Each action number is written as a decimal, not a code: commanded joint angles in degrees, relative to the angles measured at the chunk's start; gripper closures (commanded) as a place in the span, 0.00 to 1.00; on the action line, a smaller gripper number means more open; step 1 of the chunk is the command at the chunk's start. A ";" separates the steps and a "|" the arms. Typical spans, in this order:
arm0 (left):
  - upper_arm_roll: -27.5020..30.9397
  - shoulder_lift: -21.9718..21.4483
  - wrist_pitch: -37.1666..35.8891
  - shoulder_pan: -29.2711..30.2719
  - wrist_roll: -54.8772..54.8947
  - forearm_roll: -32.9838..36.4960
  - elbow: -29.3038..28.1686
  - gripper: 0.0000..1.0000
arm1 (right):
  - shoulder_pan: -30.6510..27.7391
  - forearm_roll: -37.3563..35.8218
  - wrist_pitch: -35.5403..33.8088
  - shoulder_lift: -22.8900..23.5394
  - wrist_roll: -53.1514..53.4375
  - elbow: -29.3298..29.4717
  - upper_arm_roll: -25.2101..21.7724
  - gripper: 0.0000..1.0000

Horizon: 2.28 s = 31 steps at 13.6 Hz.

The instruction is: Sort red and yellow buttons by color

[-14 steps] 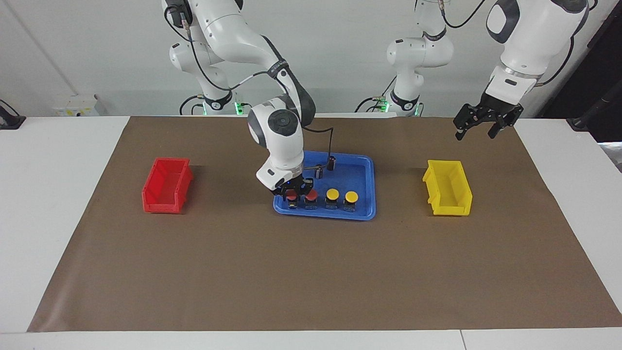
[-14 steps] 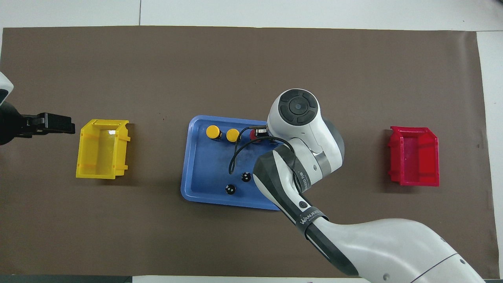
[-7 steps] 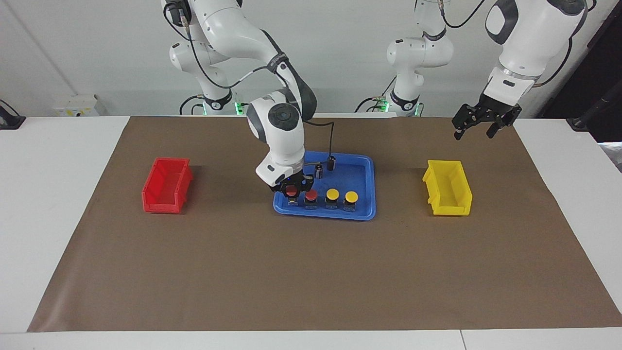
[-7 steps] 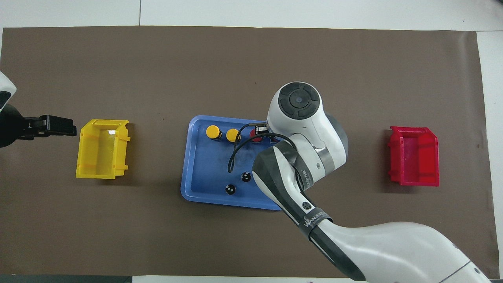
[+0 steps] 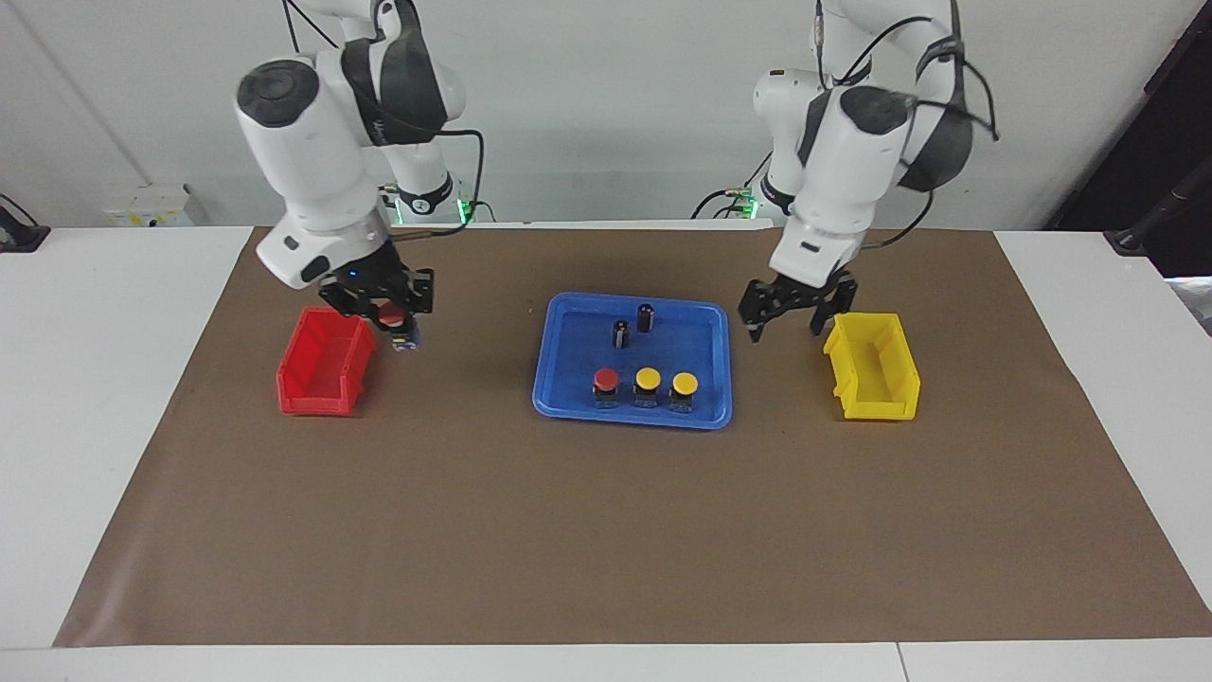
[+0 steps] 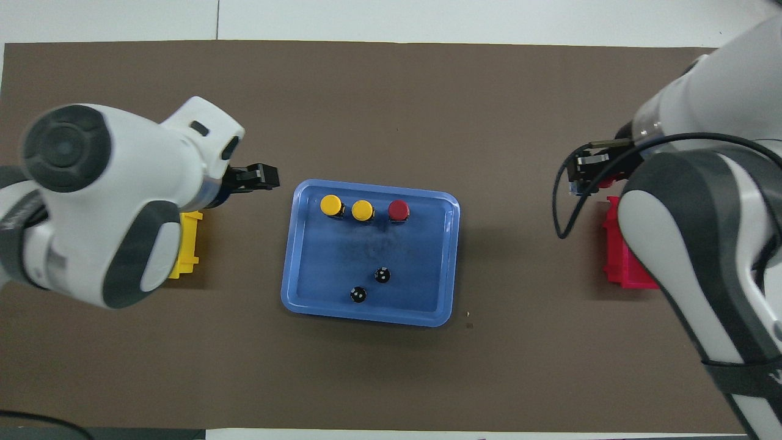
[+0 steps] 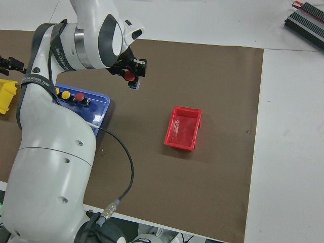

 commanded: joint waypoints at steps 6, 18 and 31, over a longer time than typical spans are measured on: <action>0.70 10.79 4.86 -5.40 -7.67 2.87 4.73 0.00 | -15.33 0.56 20.02 -7.72 -12.47 -26.50 0.76 0.86; 0.70 9.48 0.27 -7.07 -7.41 3.49 2.09 0.47 | -16.84 -0.23 31.75 -2.89 -13.70 -33.03 0.76 0.86; 2.53 3.68 -28.35 -5.23 -0.59 5.93 15.01 0.98 | -15.52 -0.49 27.46 -2.80 -13.79 -30.50 0.76 0.32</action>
